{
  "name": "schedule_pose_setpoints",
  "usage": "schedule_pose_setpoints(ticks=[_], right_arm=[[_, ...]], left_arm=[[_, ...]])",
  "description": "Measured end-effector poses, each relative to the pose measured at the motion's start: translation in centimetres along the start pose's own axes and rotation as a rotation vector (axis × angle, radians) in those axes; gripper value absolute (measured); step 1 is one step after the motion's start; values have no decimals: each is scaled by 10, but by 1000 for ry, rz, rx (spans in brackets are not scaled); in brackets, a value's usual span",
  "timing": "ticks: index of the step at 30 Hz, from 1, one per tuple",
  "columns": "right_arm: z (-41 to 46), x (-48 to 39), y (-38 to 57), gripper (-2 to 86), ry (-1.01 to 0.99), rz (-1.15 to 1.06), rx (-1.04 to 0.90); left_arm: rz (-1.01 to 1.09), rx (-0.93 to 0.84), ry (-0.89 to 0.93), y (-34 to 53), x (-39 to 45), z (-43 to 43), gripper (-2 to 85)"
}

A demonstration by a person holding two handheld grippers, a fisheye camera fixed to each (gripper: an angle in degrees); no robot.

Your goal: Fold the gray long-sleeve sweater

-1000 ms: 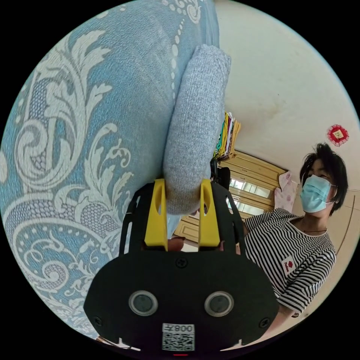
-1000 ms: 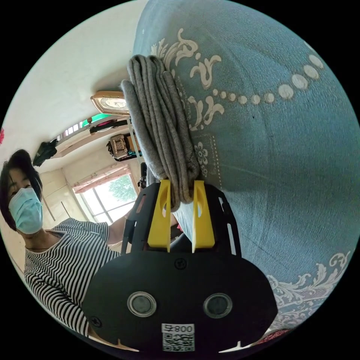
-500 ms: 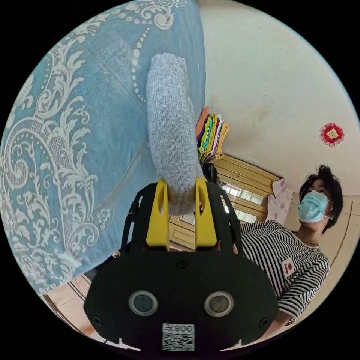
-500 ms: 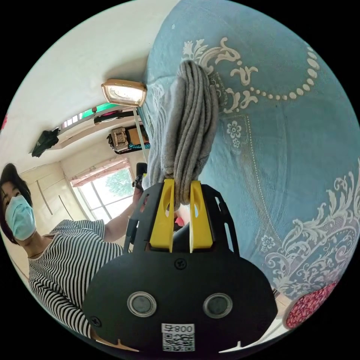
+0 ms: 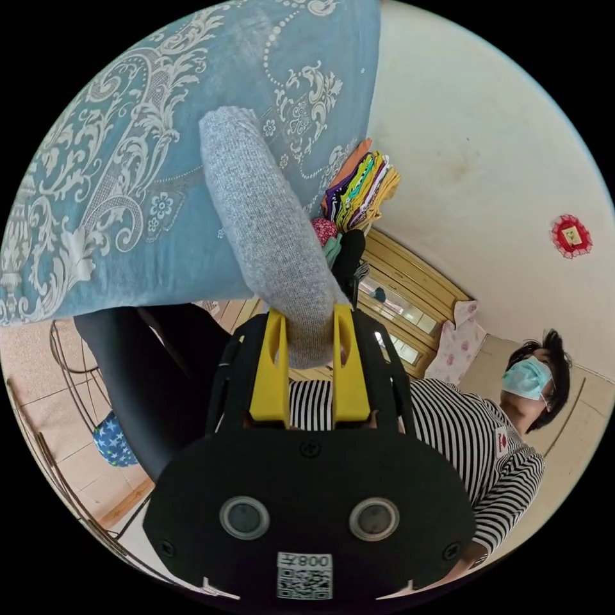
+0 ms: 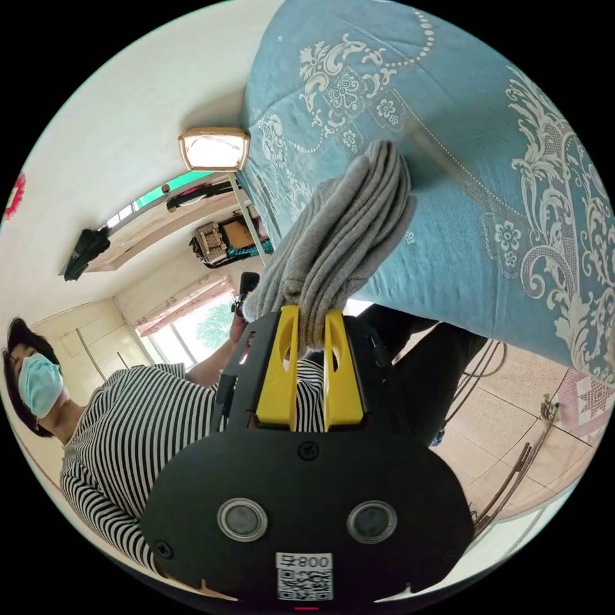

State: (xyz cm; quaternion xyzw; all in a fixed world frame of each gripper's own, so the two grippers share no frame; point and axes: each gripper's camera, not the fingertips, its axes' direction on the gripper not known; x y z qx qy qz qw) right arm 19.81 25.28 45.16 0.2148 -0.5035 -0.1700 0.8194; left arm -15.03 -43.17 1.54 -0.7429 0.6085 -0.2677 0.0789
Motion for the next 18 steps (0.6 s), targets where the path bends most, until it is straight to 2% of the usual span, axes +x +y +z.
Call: schedule_pose_setpoints(ticks=[9,18], right_arm=[[-89,-59,113,67,-37,-45,177],[-243,-128,202,66,-55,-194,407]], left_arm=[[122,-143,-37,42,117,45,113],[363,-232,-52,59,280,143,113]])
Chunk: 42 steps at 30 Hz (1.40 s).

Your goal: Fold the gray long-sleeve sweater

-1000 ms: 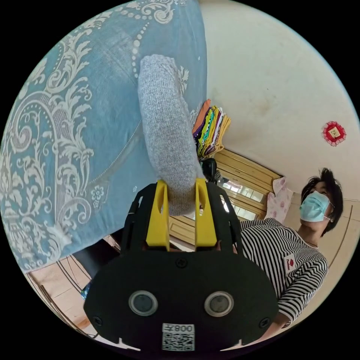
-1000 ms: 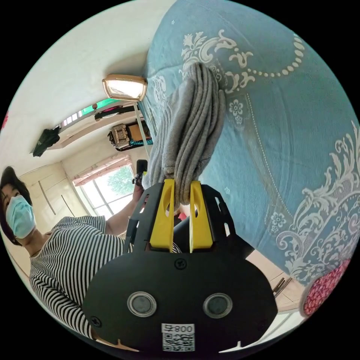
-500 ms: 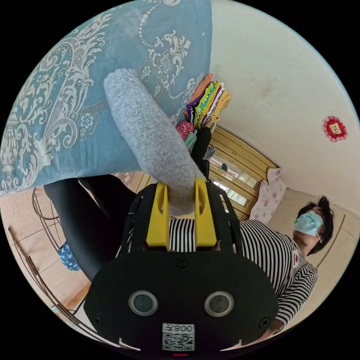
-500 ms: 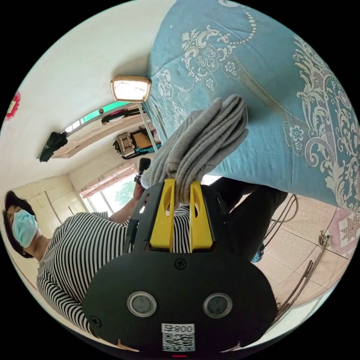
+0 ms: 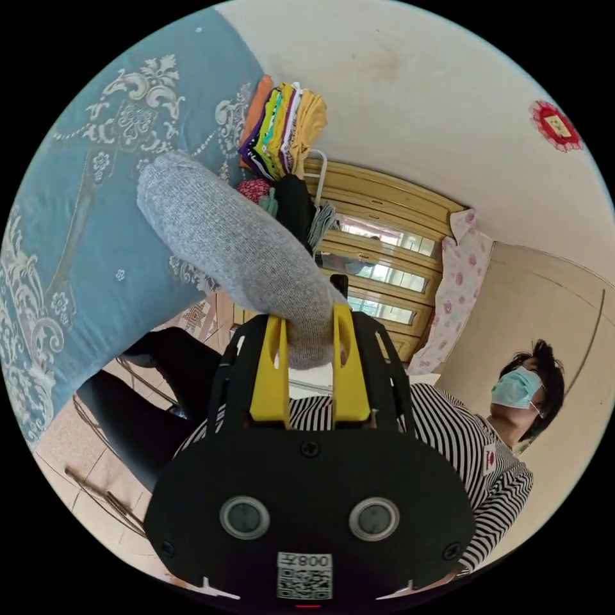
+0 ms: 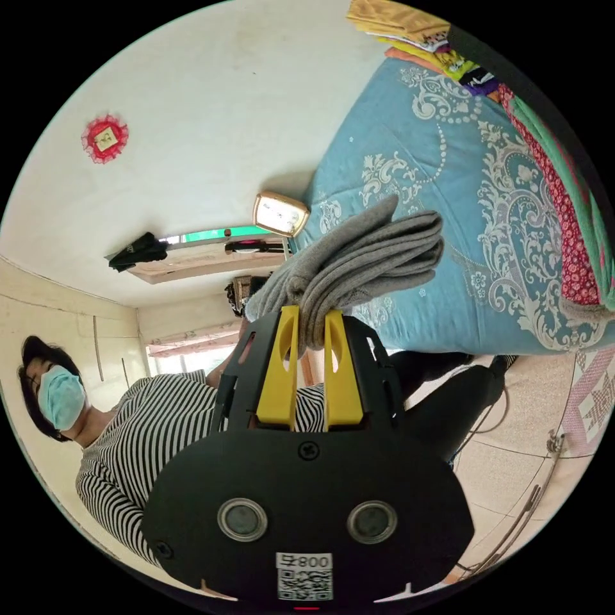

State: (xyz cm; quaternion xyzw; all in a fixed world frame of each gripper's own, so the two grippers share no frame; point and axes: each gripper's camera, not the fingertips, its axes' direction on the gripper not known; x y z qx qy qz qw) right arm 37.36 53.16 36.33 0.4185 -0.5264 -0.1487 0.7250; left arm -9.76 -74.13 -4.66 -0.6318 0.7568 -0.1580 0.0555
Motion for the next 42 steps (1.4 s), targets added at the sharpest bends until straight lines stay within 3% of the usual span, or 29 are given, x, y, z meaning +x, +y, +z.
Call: schedule_pose_setpoints(ticks=[12,17,23,27,36,42], right_arm=[[-339,-143,-32,67,153,-415,150],[-454,-106,-56,67,224,-352,85],[-486,7,-67,70,288,-16,-92],[-513,10,-61,74,186,-1,-52],[-564,-64,-56,53,373,0,47],[-571,-169,-48,9,577,-162,185]], left_arm=[[421,87,1,-87,260,225,114],[349,155,-109,-99,285,335,115],[-38,56,-349,-98,253,441,117],[-51,63,-347,-89,288,473,122],[-53,51,-328,-93,370,527,129],[-60,-1,-362,-96,426,565,130]])
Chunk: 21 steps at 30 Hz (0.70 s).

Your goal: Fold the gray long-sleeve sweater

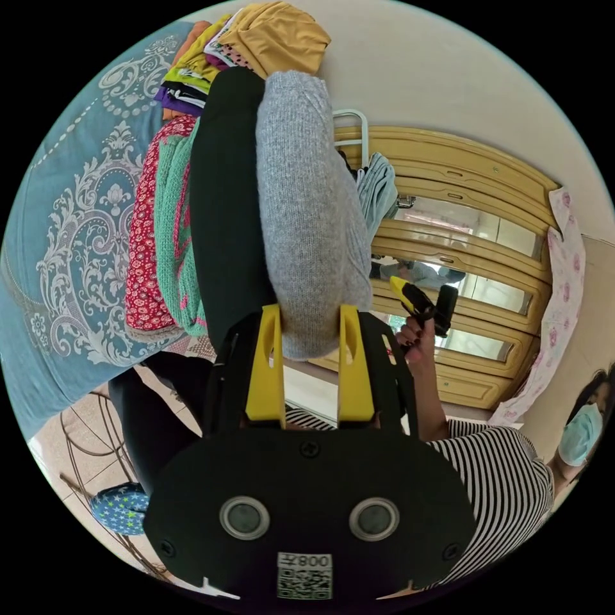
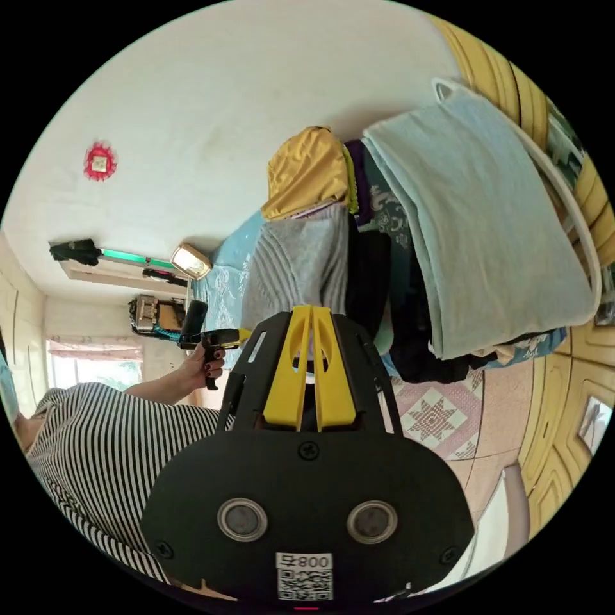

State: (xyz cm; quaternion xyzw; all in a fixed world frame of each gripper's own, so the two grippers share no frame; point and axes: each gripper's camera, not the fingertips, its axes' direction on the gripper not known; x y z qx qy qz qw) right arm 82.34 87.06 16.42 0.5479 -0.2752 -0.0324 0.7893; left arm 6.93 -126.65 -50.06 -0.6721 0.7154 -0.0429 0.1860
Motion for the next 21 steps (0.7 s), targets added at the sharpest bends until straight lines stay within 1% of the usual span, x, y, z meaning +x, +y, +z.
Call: schedule_pose_setpoints(ticks=[3,5,7,10,12,14,15,17,19,21], right_arm=[[21,-52,-14,4,107,-132,-86],[61,-78,-19,2,318,-218,-219],[90,-89,-17,1,459,-276,-311],[110,-103,-14,0,567,-306,-341],[112,-110,-15,0,597,-295,-341],[111,-118,-16,0,608,-311,-326],[110,-119,-17,0,605,-309,-323],[108,-118,-25,0,575,-266,-331],[107,-116,-32,0,546,-224,-339],[110,-112,-35,0,528,-194,-355]], left_arm=[[8,-28,4,-2,30,9,130],[16,-32,0,-2,49,11,130],[28,-34,-15,-1,71,9,128],[88,-44,-126,7,114,0,117],[180,-1,-185,15,154,-10,95],[261,19,-200,16,186,-12,82],[311,4,-214,13,207,-6,76],[375,-66,-250,5,234,10,66],[435,-152,-346,-1,255,35,47],[510,-235,-529,-1,271,67,17]])
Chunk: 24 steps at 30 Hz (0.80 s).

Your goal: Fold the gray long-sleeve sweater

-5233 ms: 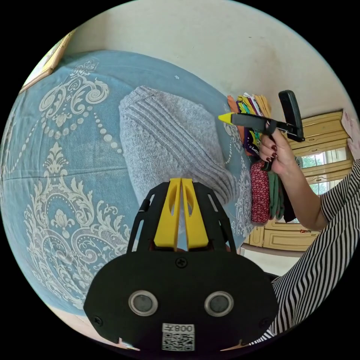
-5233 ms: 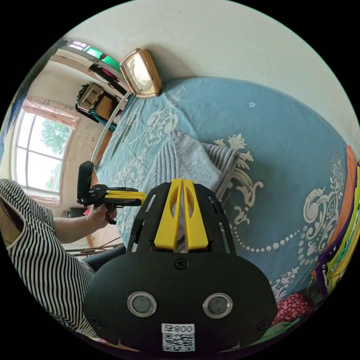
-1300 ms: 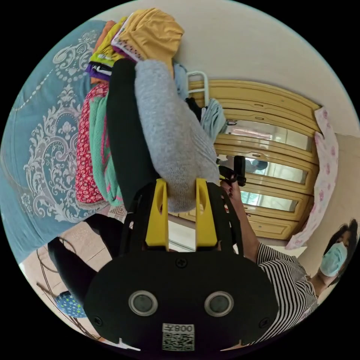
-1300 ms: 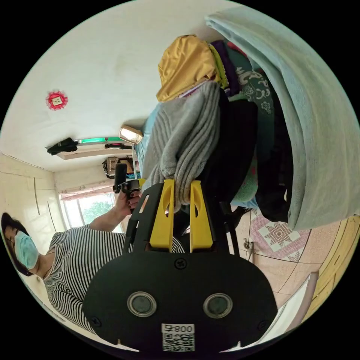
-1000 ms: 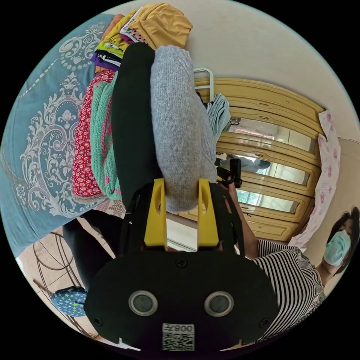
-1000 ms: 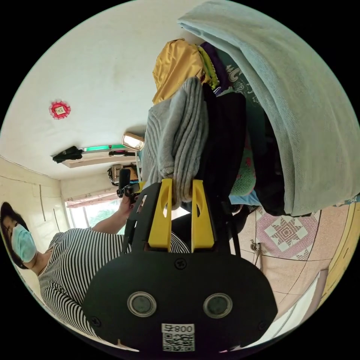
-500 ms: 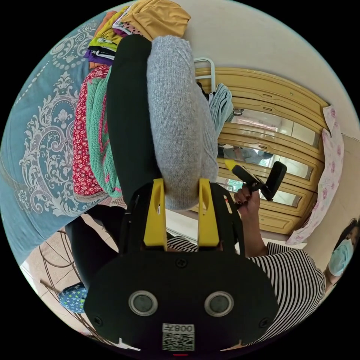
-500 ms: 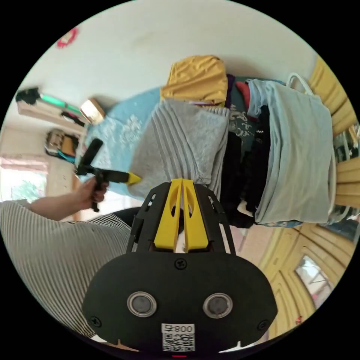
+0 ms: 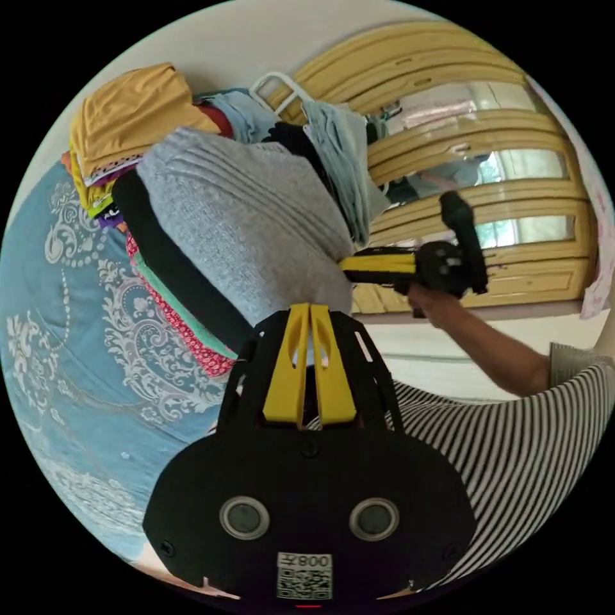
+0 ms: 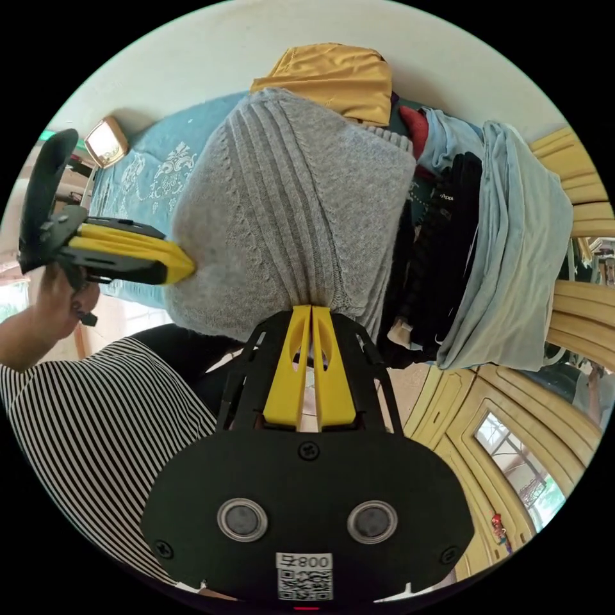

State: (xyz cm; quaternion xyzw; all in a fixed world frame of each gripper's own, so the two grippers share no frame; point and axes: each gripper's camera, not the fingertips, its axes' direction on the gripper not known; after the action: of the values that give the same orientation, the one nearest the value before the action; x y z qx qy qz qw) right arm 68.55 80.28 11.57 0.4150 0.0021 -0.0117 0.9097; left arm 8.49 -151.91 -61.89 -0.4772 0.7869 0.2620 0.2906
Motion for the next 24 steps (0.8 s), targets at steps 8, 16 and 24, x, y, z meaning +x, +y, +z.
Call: schedule_pose_setpoints(ticks=[8,16,24], right_arm=[[15,-5,-2,0,5,79,-43],[15,-7,-4,0,3,118,-50],[22,-10,0,0,27,149,-59]], left_arm=[[74,-82,-66,-20,66,1,0],[168,-120,-96,-36,113,-13,-1],[245,-159,-157,-38,154,-19,-1]])
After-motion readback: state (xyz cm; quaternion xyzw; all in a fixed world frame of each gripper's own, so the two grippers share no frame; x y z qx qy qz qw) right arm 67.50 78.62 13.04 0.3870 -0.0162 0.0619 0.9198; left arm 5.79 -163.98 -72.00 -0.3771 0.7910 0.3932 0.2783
